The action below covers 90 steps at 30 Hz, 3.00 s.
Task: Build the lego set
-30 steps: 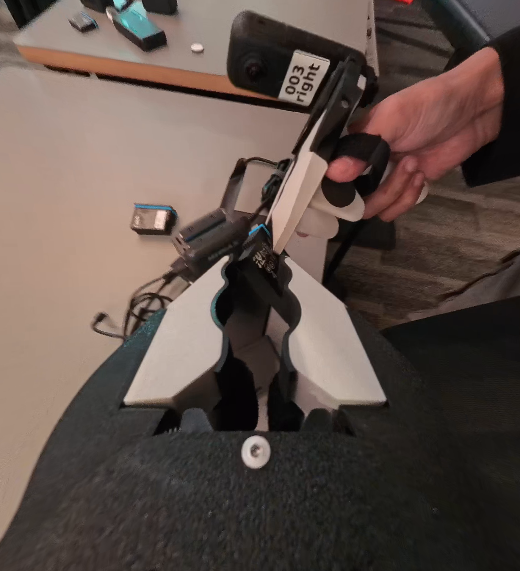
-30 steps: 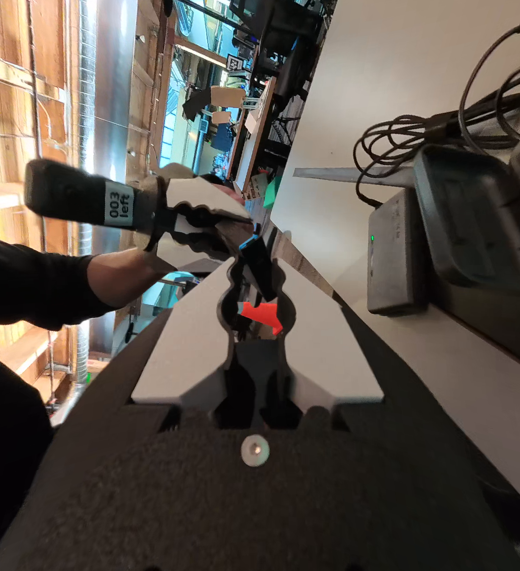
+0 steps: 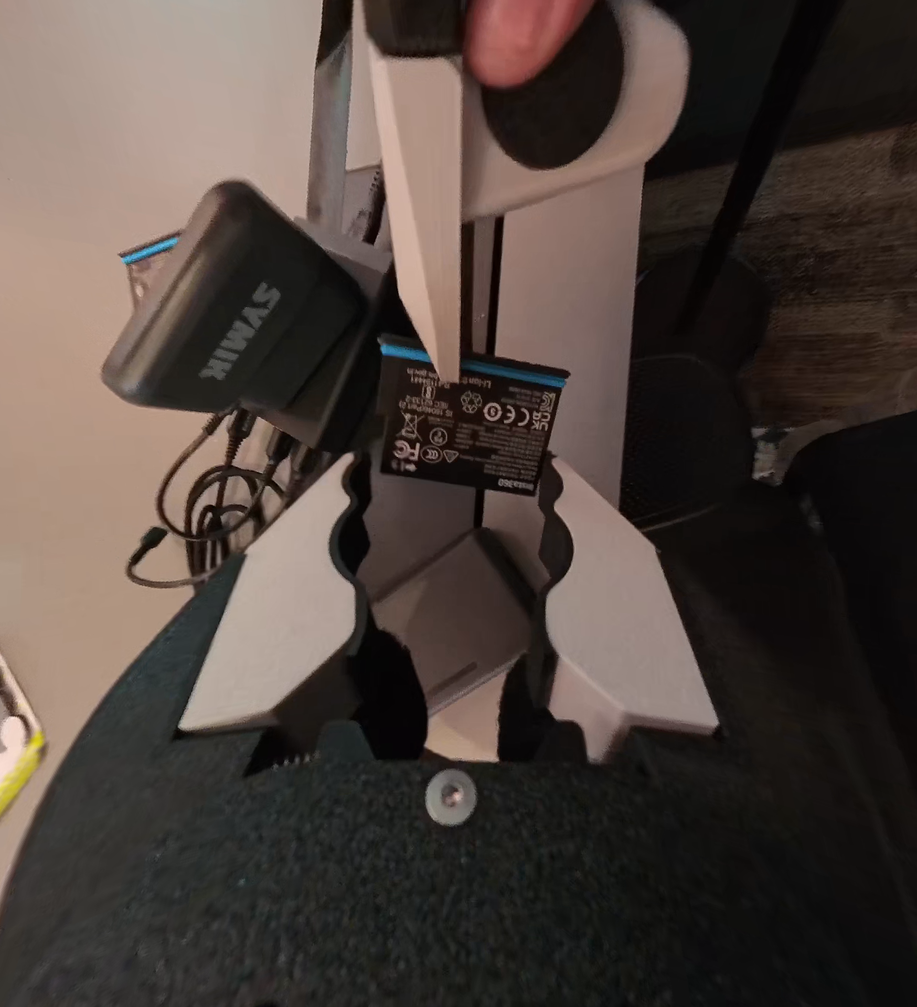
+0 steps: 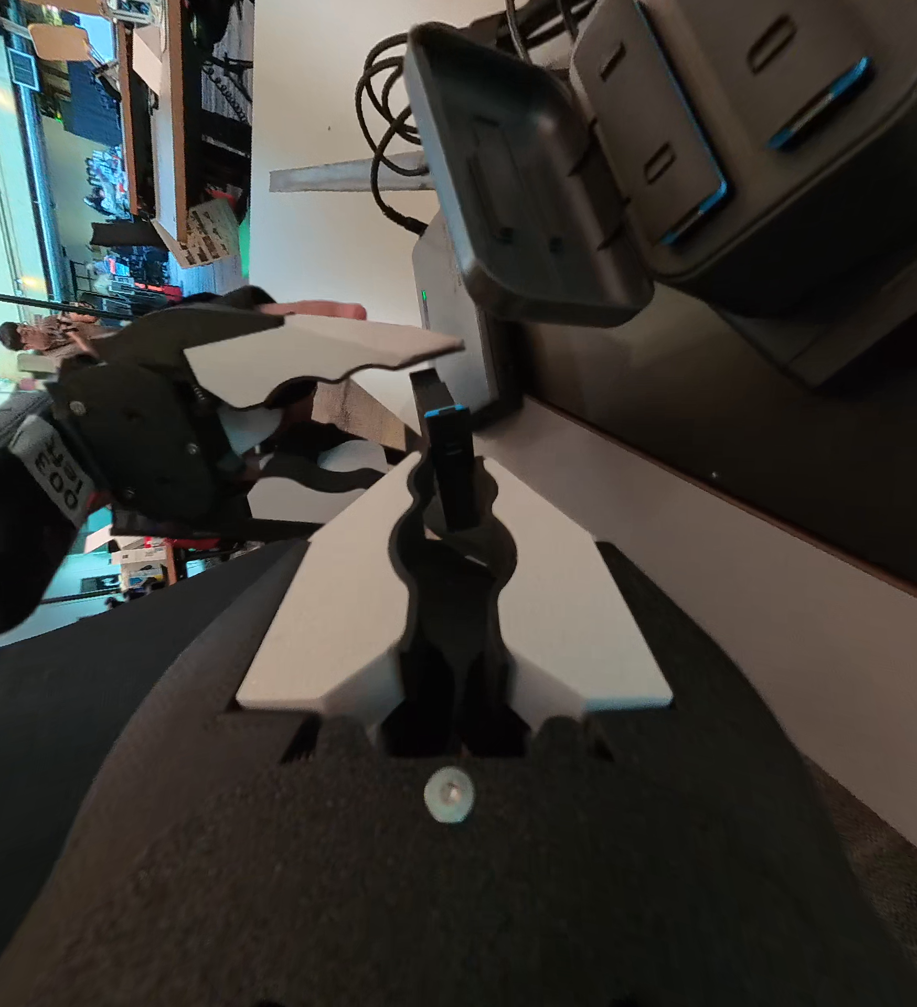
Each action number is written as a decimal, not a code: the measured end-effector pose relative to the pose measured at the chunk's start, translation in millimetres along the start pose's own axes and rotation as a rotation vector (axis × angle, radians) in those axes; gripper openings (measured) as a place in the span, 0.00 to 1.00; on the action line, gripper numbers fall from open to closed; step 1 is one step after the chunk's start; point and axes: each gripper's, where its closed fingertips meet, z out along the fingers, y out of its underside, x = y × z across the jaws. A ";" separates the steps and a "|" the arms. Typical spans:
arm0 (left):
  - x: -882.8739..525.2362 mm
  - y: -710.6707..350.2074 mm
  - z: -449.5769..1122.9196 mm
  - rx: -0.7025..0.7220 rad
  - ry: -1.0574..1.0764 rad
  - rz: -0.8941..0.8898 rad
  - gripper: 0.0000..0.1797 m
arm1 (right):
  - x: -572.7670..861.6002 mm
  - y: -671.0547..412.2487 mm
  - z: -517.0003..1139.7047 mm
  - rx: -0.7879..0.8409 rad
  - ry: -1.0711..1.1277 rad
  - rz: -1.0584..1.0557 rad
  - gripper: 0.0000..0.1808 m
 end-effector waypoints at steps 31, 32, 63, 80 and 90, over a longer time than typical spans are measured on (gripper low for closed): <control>25.1 12.1 22.0 -0.215 0.094 -0.537 0.37 | 23.7 0.8 -17.3 0.218 0.193 -0.368 0.20; 20.9 15.6 10.5 -0.193 0.075 -0.558 0.36 | 20.3 2.4 -14.0 0.219 0.184 -0.383 0.23; 0.9 155.4 -53.3 -0.236 0.132 -0.559 0.37 | -26.5 26.0 116.7 0.016 -0.022 -0.713 0.25; 7.0 118.4 -26.3 -0.235 0.085 -0.262 0.50 | 7.6 27.2 70.4 -0.014 0.095 -1.008 0.15; 0.5 140.1 -38.0 -0.292 0.059 -0.240 0.45 | 39.8 22.1 38.8 0.129 0.315 -0.729 0.28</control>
